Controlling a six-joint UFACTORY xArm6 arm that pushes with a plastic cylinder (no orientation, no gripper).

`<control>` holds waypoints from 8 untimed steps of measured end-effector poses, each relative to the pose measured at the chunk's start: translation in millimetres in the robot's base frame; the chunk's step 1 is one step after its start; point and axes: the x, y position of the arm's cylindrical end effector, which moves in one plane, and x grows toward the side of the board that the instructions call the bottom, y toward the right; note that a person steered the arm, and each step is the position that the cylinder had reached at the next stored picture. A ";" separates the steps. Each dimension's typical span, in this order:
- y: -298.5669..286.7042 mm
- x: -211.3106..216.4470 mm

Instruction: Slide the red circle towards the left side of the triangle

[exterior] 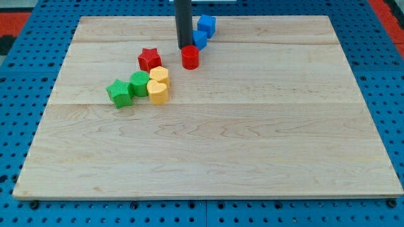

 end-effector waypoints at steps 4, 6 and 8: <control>-35.8 52.6; -37.3 63.0; -74.3 11.9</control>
